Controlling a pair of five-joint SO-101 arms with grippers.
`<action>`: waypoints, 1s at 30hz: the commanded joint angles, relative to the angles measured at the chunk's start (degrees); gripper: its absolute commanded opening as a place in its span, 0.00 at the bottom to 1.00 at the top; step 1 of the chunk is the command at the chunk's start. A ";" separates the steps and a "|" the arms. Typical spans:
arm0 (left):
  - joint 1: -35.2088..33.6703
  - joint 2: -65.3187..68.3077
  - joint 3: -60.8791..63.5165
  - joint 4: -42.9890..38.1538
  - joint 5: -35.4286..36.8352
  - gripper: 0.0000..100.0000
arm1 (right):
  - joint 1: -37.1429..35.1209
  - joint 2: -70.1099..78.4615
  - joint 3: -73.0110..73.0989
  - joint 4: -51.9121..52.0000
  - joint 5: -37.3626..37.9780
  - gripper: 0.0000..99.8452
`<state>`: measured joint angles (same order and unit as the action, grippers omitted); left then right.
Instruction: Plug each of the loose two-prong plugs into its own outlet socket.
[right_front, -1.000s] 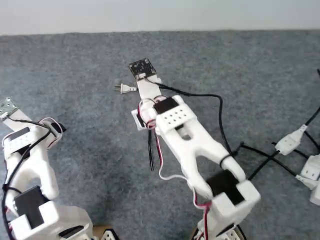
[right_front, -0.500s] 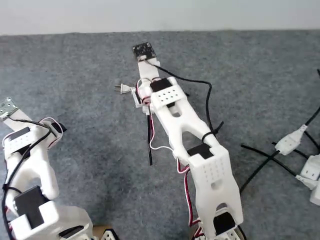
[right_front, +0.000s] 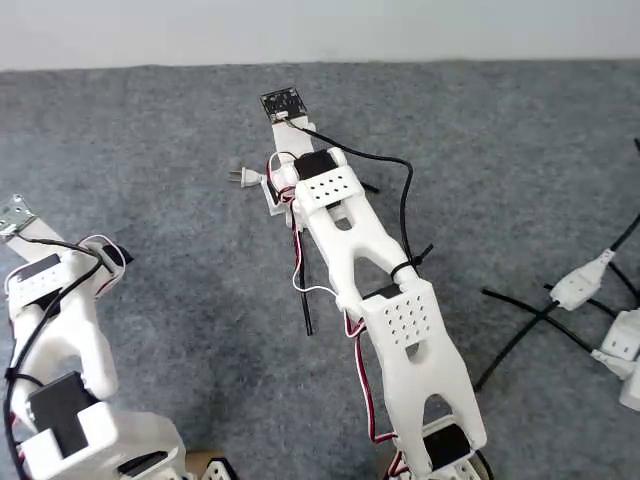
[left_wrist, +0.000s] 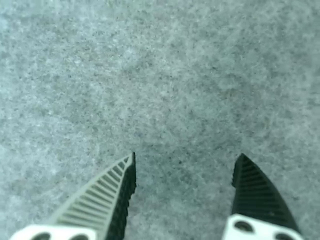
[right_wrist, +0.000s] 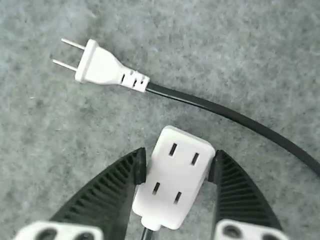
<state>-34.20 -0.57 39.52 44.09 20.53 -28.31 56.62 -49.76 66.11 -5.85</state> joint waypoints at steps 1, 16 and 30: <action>0.18 -0.53 -0.48 -1.41 -0.79 0.30 | -0.57 0.66 -6.33 3.03 -0.26 0.16; 0.18 -0.53 -0.31 -2.29 -2.90 0.30 | -1.80 3.65 -13.10 26.15 -1.41 0.01; 0.26 -0.53 -0.31 -2.46 -3.08 0.30 | -4.35 1.01 -13.71 35.91 -11.16 0.01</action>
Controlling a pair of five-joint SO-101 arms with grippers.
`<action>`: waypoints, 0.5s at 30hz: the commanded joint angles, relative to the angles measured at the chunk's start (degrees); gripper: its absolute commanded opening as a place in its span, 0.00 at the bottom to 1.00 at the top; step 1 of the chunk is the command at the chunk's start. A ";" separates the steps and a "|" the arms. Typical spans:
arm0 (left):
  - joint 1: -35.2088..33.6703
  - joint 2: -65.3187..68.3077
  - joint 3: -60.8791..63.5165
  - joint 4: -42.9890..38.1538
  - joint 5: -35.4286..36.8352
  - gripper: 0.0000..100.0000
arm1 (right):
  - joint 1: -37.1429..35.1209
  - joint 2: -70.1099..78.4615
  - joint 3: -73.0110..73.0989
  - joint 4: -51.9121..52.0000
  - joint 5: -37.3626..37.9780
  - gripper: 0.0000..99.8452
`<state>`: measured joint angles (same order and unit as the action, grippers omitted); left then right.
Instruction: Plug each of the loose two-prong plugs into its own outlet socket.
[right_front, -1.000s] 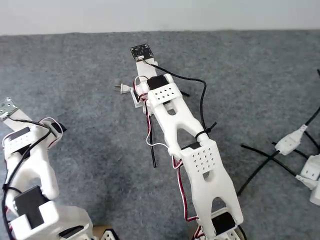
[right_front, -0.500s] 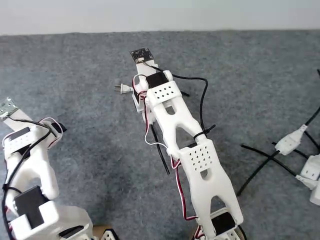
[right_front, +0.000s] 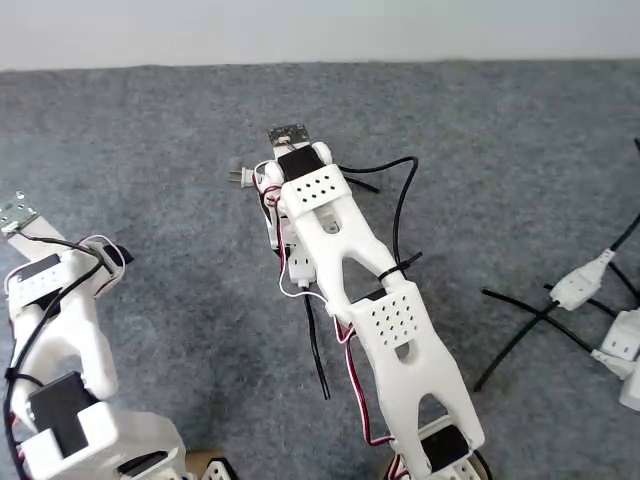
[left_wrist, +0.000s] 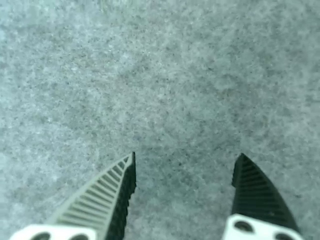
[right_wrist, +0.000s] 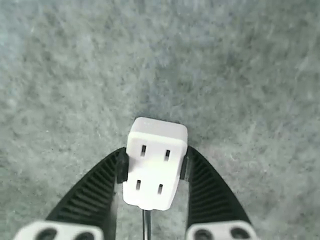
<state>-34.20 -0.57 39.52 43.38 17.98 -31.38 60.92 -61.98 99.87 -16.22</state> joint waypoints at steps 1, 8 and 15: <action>0.26 -0.53 -0.31 -1.76 -0.53 0.30 | -1.19 -4.53 -1.58 2.33 -0.88 0.01; 0.26 -0.53 -0.31 -1.76 -0.53 0.30 | 1.98 -11.03 1.85 3.12 -1.49 0.01; 0.26 -0.53 -0.31 -1.85 -0.53 0.30 | 2.68 -24.04 17.05 0.22 -2.46 0.01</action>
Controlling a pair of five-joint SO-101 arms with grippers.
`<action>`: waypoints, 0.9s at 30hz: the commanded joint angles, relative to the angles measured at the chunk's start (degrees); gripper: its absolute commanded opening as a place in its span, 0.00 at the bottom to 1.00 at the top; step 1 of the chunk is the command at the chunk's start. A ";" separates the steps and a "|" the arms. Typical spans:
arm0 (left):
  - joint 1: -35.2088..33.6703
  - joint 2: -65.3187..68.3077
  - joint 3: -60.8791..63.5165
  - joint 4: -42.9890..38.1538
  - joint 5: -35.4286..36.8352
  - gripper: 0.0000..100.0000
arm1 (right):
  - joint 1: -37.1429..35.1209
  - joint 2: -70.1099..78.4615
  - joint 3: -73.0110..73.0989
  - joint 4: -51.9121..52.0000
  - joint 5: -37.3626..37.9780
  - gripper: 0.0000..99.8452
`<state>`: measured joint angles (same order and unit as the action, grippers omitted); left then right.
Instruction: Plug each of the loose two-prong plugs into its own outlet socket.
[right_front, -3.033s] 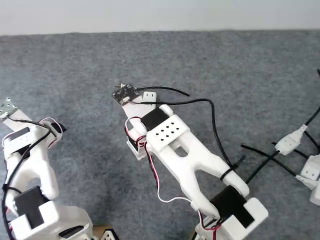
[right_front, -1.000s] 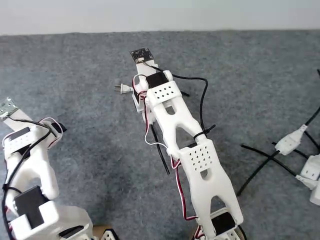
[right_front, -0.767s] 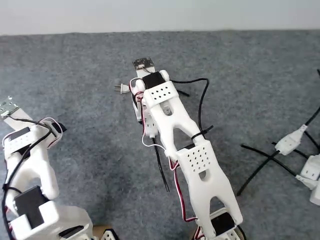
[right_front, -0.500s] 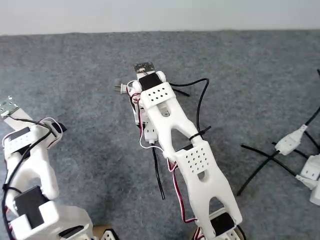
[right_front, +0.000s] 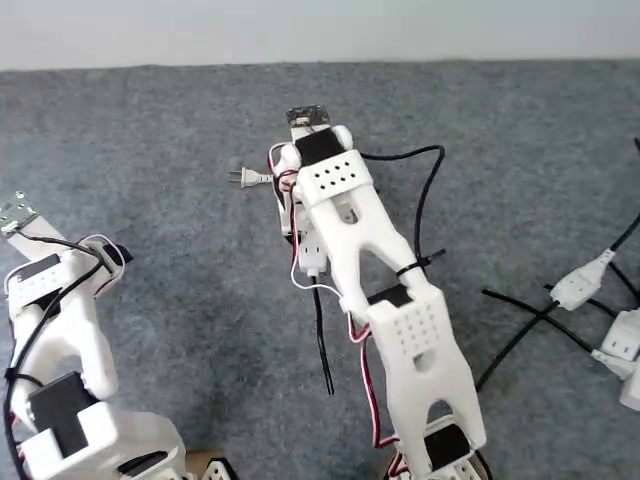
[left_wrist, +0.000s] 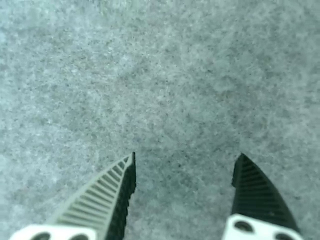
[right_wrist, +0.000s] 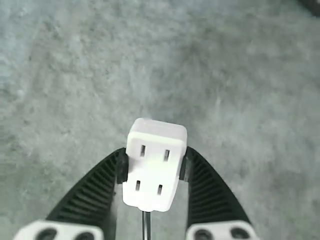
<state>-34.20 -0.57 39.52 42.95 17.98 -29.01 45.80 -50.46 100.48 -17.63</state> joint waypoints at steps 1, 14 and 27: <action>0.26 -0.53 -0.31 -1.41 -0.53 0.30 | 0.31 -10.95 9.23 -2.24 -1.05 0.01; 0.26 -0.53 -0.31 -1.41 -0.53 0.30 | -0.48 -38.90 64.44 -41.19 -0.62 0.01; 0.26 -0.53 -0.31 -1.41 -0.53 0.30 | -1.98 -35.30 70.68 -43.65 2.55 0.07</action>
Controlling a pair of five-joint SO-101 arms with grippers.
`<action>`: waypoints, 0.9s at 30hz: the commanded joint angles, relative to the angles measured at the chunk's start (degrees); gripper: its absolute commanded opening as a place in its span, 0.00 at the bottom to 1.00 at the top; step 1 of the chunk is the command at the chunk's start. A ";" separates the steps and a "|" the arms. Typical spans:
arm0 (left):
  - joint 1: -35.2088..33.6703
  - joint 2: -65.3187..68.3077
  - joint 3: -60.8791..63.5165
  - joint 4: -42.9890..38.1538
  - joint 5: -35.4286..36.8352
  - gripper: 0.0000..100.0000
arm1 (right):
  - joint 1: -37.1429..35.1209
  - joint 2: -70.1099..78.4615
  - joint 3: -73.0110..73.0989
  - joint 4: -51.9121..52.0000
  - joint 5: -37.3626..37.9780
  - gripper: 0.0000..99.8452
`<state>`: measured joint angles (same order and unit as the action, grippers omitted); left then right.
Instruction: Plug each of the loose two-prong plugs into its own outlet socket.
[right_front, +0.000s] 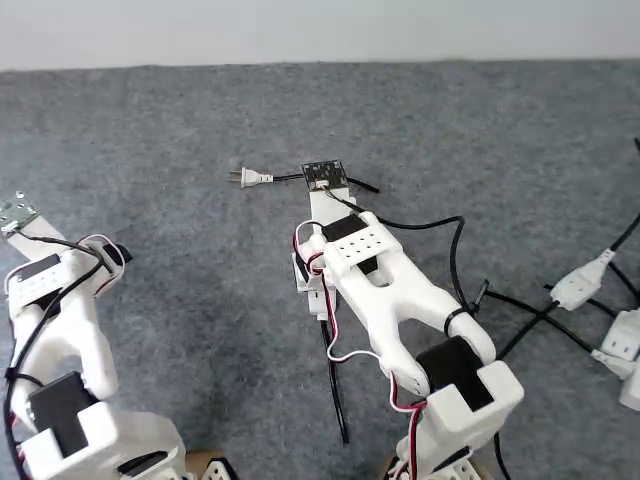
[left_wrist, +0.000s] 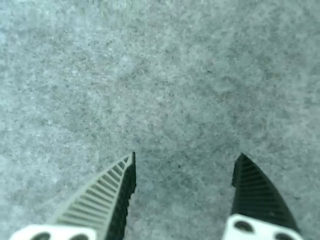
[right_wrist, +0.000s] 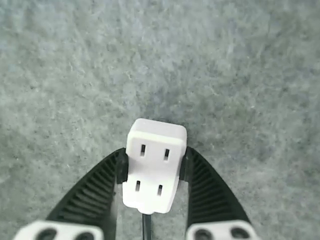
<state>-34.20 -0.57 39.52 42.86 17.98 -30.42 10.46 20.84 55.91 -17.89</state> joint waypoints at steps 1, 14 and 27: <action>0.35 -0.53 -0.31 -1.32 -0.53 0.30 | -0.57 -0.22 -1.32 1.98 4.48 0.10; 0.35 -0.53 -0.22 -1.32 -0.62 0.30 | -2.77 -6.20 -11.52 17.63 11.52 0.22; 0.35 -0.62 0.22 -1.32 -0.62 0.30 | 16.84 -2.24 -16.18 5.76 67.69 0.22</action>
<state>-34.20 -0.48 40.40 42.68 17.80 -17.93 6.59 8.26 65.58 30.99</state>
